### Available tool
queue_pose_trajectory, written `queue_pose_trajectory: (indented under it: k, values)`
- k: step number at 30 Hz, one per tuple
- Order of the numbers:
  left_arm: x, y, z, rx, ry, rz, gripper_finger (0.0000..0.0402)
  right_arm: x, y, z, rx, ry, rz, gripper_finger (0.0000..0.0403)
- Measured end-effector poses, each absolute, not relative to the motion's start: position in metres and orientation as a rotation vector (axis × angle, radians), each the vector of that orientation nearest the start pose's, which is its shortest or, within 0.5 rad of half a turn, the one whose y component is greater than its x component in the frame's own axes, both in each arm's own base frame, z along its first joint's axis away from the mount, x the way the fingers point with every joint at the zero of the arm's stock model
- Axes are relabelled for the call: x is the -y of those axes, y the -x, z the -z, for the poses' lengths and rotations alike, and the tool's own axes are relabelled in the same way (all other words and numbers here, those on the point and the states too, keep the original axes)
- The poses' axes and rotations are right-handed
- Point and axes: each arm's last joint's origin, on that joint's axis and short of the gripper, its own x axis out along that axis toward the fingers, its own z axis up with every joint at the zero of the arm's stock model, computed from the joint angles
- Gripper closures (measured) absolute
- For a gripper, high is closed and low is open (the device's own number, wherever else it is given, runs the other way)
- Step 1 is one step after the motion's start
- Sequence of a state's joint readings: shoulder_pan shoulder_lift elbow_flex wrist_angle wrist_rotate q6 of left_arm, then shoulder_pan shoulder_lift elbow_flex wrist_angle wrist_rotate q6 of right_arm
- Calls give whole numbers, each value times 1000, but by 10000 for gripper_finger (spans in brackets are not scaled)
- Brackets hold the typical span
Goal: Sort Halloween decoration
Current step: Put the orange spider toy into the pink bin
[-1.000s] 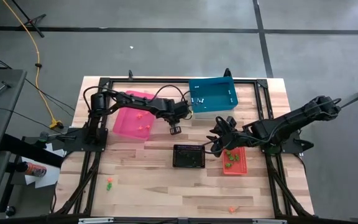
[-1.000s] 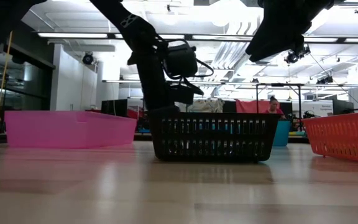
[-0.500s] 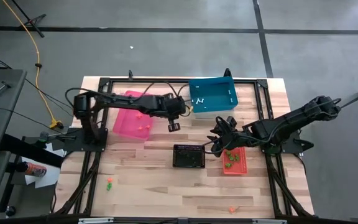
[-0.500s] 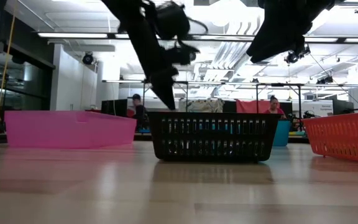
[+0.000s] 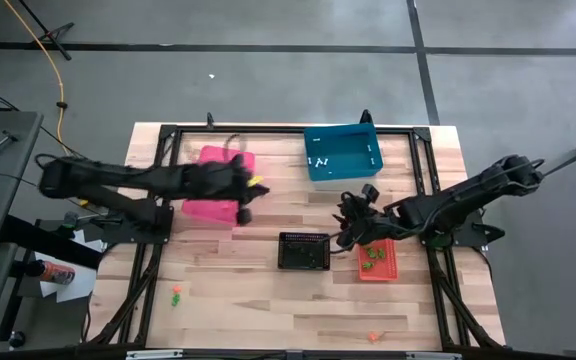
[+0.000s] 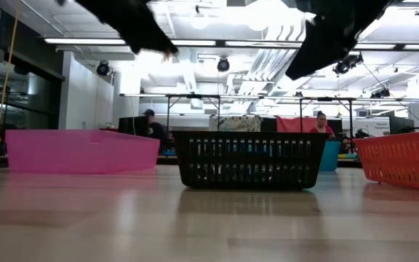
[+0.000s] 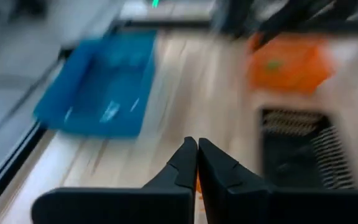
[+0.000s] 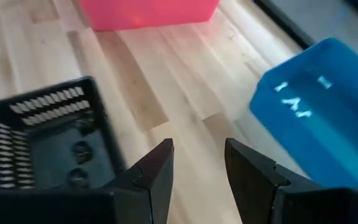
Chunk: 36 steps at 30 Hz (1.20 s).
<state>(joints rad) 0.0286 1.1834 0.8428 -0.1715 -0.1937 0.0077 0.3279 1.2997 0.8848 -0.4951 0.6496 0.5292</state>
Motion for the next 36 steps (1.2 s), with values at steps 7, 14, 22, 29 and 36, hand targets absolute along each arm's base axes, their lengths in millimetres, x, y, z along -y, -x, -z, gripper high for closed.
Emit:
queue_pose_trajectory:
  k: [7, 14, 22, 29, 36]
  values:
    - [15, -206, -280, -99, -128, -83, 401, -69, -265, -235, -630, 103, 517, 263]
    - [22, -191, -270, -41, -181, -40, 402, -77, -294, -248, -417, 248, 376, 263]
    - [24, -191, -268, -28, -222, -31, 402, -67, -315, -266, -187, 253, 207, 263]
    - [18, -186, -256, -191, -315, -167, 402, -55, -316, -257, -266, 233, 230, 263]
    - [11, -171, -232, -460, -233, -379, 402, -53, -313, -247, -362, 210, 249, 263]
